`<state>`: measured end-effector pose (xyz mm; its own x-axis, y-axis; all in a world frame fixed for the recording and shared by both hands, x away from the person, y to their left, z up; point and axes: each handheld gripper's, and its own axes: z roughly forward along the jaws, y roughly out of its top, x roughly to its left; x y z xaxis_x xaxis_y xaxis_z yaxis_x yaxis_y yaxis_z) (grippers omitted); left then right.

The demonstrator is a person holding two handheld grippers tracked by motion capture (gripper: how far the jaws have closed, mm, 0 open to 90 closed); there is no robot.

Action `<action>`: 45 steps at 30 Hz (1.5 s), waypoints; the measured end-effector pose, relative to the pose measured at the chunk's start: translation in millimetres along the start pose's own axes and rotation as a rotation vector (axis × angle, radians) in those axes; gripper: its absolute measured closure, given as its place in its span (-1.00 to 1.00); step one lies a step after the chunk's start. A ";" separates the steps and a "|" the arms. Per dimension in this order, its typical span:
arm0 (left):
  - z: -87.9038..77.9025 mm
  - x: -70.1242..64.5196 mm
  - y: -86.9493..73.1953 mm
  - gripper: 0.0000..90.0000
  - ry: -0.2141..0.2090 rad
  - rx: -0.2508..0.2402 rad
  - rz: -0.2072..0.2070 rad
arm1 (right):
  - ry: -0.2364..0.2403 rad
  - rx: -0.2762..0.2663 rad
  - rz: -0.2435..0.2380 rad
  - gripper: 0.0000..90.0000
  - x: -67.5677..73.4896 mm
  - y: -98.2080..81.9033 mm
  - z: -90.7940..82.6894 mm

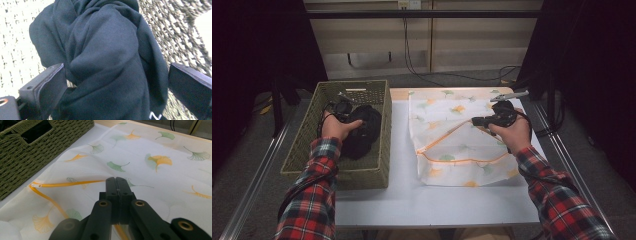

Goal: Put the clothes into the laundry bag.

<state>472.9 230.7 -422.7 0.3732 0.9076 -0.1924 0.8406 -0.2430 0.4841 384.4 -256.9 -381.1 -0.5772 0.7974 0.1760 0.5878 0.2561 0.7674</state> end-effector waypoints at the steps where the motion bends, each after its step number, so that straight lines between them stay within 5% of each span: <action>1: 1.5 -0.4 0.2 -0.95 0.006 0.005 0.005 | -0.001 0.002 0.002 1.00 -0.1 0.1 -0.3; 25: 24.2 -2.7 -4.8 -0.79 0.060 0.017 0.068 | -0.002 -0.001 0.003 1.00 0.0 -0.1 -0.6; 39: 27.7 -3.7 -8.7 -0.27 0.093 0.050 0.122 | 0.001 -0.002 0.012 1.00 -1.3 -2.4 -1.8; 45: 26.6 -9.2 -7.8 0.07 0.112 0.078 0.095 | -0.001 -0.002 0.012 1.00 -2.1 -2.6 -2.9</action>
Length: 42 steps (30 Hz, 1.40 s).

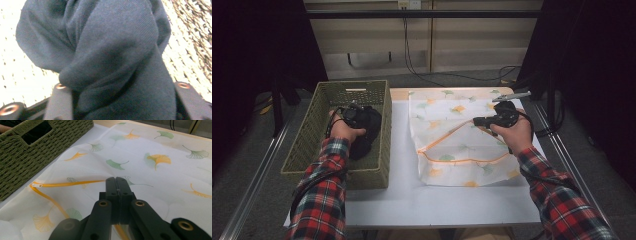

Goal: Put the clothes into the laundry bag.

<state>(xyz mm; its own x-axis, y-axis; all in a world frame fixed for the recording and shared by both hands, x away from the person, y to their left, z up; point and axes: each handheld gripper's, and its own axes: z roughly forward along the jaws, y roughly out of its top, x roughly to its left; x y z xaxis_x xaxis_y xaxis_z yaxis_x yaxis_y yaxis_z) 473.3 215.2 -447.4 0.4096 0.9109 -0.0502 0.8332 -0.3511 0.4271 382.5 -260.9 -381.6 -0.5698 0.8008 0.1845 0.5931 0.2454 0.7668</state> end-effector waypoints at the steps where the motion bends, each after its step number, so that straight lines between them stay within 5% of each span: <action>1: -0.3 -0.7 0.2 0.11 0.003 0.002 -0.015 | -0.001 0.001 -0.001 1.00 0.1 -0.2 -0.1; 4: -2.3 0.0 1.2 0.21 -0.003 0.024 -0.022 | -0.002 0.007 0.001 1.00 0.6 -0.9 -0.2; 13: -12.0 4.1 2.3 0.27 -0.056 0.032 -0.137 | -0.001 0.004 0.009 1.00 -0.1 -1.2 1.0; 16: -19.2 3.5 4.5 0.27 -0.065 0.058 -0.142 | 0.003 0.004 0.002 1.00 -0.3 -0.8 1.9; 27: -53.3 12.0 12.7 0.28 -0.112 0.036 -0.189 | 0.002 0.008 0.003 1.00 0.4 -1.8 3.8; 42: -85.7 11.5 26.5 0.28 -0.149 0.032 -0.188 | 0.003 0.012 -0.001 1.00 4.6 -1.4 4.7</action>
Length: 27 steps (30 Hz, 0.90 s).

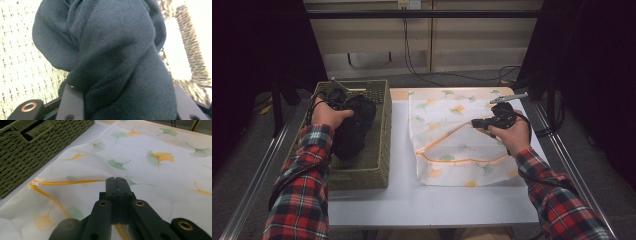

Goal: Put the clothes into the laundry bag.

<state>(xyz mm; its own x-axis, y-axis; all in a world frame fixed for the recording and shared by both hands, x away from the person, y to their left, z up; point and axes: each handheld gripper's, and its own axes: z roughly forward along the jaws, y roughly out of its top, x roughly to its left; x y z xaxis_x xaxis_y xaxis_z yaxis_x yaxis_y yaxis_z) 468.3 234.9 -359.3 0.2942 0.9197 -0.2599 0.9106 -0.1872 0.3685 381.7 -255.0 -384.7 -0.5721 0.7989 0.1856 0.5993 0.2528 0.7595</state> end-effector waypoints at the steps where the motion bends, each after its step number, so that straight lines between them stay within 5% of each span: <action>1: -1.4 -0.9 0.7 0.28 0.000 0.001 -0.005 | 0.001 0.000 -0.002 1.00 0.3 0.2 0.1; 27: -44.8 -14.4 24.4 0.28 -0.020 0.022 0.000 | 0.007 0.010 -0.006 1.00 4.1 2.2 -0.5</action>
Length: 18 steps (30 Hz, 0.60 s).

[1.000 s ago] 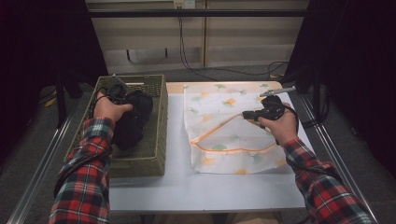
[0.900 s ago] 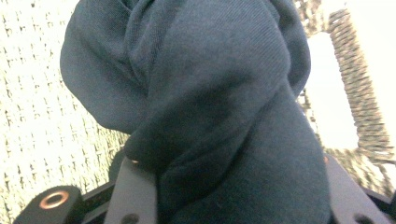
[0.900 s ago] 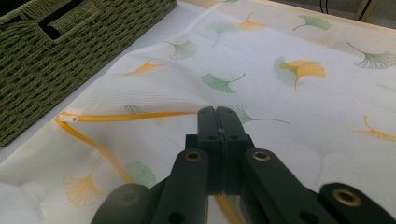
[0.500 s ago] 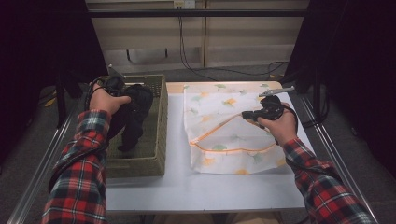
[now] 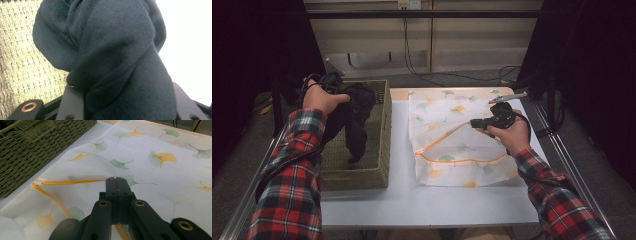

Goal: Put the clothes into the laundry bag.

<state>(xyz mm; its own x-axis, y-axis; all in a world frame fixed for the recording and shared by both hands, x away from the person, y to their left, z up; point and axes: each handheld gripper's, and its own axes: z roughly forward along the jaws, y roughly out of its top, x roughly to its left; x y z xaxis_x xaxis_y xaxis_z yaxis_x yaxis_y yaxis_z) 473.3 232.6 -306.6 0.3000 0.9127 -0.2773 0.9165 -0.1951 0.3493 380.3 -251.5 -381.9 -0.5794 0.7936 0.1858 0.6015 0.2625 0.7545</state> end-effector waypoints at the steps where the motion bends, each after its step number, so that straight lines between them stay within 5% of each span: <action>1: -1.2 -0.5 0.5 0.28 -0.003 0.002 -0.006 | 0.000 -0.002 -0.005 1.00 0.0 0.0 0.4; 18: -32.3 -12.9 16.2 0.28 -0.008 0.014 0.006 | 0.006 0.002 -0.004 1.00 0.7 0.0 0.9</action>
<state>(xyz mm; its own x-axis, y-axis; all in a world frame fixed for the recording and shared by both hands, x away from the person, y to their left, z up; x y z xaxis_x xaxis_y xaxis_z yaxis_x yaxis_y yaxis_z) 475.8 229.2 -268.5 0.3076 0.9086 -0.2826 0.9182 -0.2055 0.3385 380.5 -250.4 -382.4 -0.5856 0.7889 0.1865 0.6001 0.2673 0.7539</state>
